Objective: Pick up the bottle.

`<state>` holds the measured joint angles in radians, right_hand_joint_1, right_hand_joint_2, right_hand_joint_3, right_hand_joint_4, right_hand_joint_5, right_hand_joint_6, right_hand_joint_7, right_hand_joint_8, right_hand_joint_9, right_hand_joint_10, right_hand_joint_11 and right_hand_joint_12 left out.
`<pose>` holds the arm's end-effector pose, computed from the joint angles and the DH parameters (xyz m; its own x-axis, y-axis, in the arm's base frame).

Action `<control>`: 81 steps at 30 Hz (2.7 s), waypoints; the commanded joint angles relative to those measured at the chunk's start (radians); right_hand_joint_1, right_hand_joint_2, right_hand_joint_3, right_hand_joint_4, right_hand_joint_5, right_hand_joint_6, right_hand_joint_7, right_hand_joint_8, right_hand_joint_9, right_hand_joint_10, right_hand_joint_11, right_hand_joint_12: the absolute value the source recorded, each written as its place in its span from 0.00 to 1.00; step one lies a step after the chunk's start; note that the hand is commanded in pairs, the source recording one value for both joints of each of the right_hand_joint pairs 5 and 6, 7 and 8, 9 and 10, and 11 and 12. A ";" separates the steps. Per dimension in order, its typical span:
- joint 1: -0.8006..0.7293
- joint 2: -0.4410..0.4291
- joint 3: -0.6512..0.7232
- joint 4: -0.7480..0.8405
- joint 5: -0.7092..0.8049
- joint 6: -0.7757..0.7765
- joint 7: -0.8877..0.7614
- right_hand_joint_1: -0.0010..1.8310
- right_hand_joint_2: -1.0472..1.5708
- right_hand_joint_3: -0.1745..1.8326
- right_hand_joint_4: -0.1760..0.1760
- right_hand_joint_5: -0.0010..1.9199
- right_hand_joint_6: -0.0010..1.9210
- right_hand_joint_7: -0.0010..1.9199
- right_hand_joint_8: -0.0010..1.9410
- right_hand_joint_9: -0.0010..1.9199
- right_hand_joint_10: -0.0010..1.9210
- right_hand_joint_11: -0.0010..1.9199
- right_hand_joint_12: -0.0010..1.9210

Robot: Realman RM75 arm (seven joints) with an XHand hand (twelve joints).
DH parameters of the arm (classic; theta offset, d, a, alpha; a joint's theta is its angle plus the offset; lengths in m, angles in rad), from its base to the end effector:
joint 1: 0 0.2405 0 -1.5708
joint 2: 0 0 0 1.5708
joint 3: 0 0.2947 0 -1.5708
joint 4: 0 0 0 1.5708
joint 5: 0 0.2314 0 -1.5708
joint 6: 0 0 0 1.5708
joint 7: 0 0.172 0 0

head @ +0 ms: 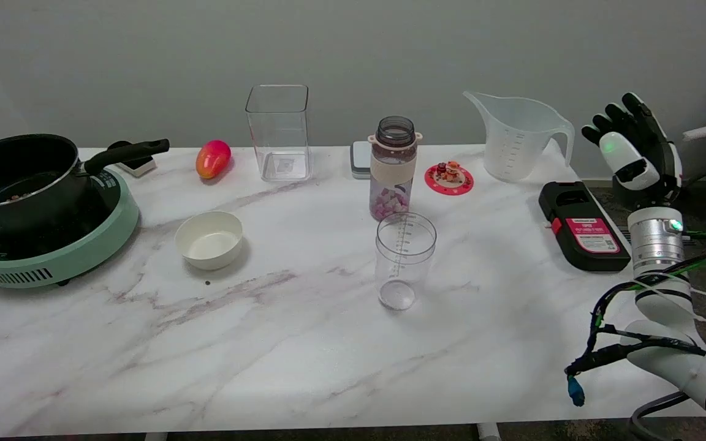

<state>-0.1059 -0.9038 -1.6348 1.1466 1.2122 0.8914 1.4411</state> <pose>-0.2775 -0.3084 0.5645 -0.2841 0.4667 0.8376 -0.8982 -0.4351 -0.0622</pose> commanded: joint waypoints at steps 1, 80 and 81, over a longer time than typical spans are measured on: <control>0.004 -0.001 0.068 -0.020 -0.007 -0.001 0.039 0.61 0.33 0.67 0.50 0.22 0.22 0.27 0.26 0.32 0.32 0.37 0.37; 0.425 0.003 -0.158 -0.276 -0.750 -0.068 0.311 0.68 0.08 0.69 0.50 0.07 0.07 0.20 0.20 0.24 0.24 0.28 0.28; 0.432 0.002 -0.163 -0.290 -0.751 -0.068 0.311 0.68 0.07 0.69 0.50 0.07 0.07 0.20 0.20 0.24 0.24 0.28 0.28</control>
<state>0.1555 -0.8969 -1.7233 0.9950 0.5431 0.8554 1.7560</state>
